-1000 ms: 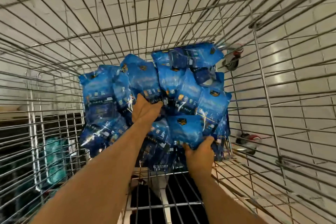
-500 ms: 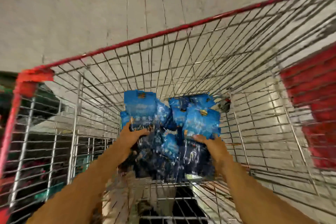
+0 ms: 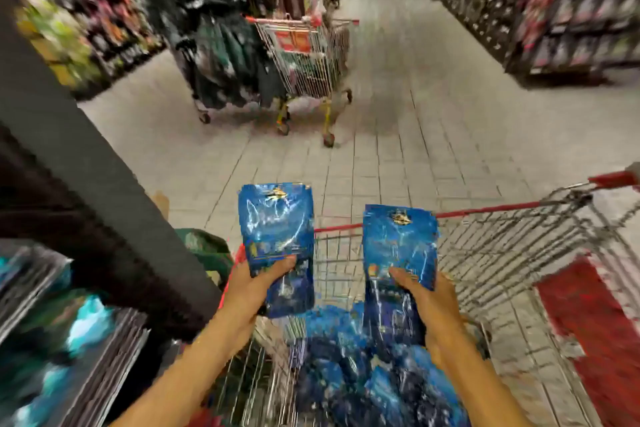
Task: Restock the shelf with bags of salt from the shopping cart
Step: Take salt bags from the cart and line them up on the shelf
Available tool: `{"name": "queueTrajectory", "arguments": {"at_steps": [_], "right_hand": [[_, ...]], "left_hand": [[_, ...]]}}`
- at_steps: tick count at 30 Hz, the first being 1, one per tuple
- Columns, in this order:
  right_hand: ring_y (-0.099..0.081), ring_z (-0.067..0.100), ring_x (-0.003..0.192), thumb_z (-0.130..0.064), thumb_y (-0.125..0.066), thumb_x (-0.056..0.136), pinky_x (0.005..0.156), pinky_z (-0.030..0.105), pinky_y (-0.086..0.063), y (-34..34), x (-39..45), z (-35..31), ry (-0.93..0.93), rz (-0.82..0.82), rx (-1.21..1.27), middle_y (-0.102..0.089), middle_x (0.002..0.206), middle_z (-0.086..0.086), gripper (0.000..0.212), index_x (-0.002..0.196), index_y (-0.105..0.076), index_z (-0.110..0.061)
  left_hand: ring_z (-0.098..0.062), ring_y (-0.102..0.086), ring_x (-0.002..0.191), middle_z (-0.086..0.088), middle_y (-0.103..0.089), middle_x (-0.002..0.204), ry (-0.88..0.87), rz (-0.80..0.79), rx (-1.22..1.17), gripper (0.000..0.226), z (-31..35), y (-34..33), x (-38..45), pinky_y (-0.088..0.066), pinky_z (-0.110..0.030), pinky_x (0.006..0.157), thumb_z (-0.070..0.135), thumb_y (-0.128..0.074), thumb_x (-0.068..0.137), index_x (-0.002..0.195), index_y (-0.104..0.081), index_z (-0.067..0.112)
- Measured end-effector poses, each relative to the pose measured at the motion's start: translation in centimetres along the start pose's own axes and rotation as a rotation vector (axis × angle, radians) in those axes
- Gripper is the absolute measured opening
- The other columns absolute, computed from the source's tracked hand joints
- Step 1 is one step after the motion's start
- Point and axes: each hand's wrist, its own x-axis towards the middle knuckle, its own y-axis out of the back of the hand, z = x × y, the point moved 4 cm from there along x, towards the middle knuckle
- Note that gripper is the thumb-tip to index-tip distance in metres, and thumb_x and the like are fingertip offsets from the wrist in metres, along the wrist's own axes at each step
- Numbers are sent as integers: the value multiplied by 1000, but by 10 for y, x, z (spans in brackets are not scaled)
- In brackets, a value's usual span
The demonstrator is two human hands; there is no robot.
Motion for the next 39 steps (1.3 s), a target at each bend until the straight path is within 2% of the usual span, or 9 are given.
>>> {"name": "queueTrajectory", "arguments": {"at_steps": [3, 5, 8, 11, 15, 26, 34, 37, 39], "right_hand": [[-71, 1, 83, -27, -83, 72, 74, 27, -54, -41, -29, -41, 67, -133, 50, -77, 91, -13, 36, 105, -67, -28], [-74, 8, 80, -26, -84, 71, 65, 26, -56, -70, -42, -67, 103, -228, 81, -78, 92, -7, 38, 106, -68, -24], [-76, 24, 78, -25, -84, 70, 57, 35, -60, -119, -64, -104, 140, -404, 101, -78, 90, 4, 34, 102, -71, -21], [-75, 29, 81, -21, -82, 72, 63, 42, -61, -172, -92, -138, 215, -578, 97, -78, 91, 7, 24, 95, -74, -21], [-73, 35, 89, -23, -83, 66, 78, 58, -59, -239, -147, -167, 251, -803, 121, -77, 96, 11, 41, 103, -71, -9], [-74, 25, 88, -34, -84, 57, 76, 42, -61, -376, -365, -190, 337, -1425, 222, -77, 100, 9, 48, 100, -74, -14], [-74, 18, 77, -17, -81, 75, 67, 37, -61, -458, -524, -181, 257, -1655, 204, -78, 93, 6, 28, 100, -72, -7], [-74, 21, 77, -20, -84, 74, 66, 39, -60, -497, -575, -174, 211, -1684, 154, -77, 95, 10, 45, 111, -67, 0], [-73, 25, 84, -19, -85, 73, 76, 48, -61, -521, -607, -166, 177, -1693, 116, -76, 99, 11, 52, 114, -61, 3]], "left_hand": [[-26, -72, 99, -6, -74, 110, -99, 74, -53, 53, 48, 33, -40, -58, -41, 83, 37, -85, 60, 110, -73, 20], [-26, -72, 98, -7, -75, 109, -191, 134, -67, 47, 77, 53, -69, -59, -36, 77, 32, -83, 66, 109, -73, 18], [-29, -72, 98, -9, -74, 109, -322, 258, -101, 46, 116, 86, -116, -59, -42, 82, 28, -82, 67, 110, -72, 14], [-27, -73, 94, -10, -75, 107, -416, 386, -158, 46, 146, 118, -164, -60, -36, 71, 24, -80, 66, 109, -72, 11], [-22, -73, 93, -5, -75, 107, -536, 547, -168, 40, 175, 160, -234, -60, -33, 72, 28, -80, 64, 102, -76, 19], [-22, -72, 98, -6, -74, 110, -755, 961, -95, 45, 220, 255, -459, -58, -35, 75, 30, -83, 66, 108, -74, 18], [-26, -71, 101, -7, -74, 111, -709, 1223, 3, 48, 236, 350, -602, -57, -43, 87, 28, -82, 68, 112, -72, 10], [-23, -72, 90, -6, -76, 103, -645, 1315, -9, 36, 233, 396, -640, -59, -42, 82, 25, -84, 65, 98, -76, 14], [-22, -72, 82, -5, -76, 96, -618, 1359, -54, 27, 230, 429, -656, -60, -38, 73, 16, -82, 71, 97, -75, 13]]}}
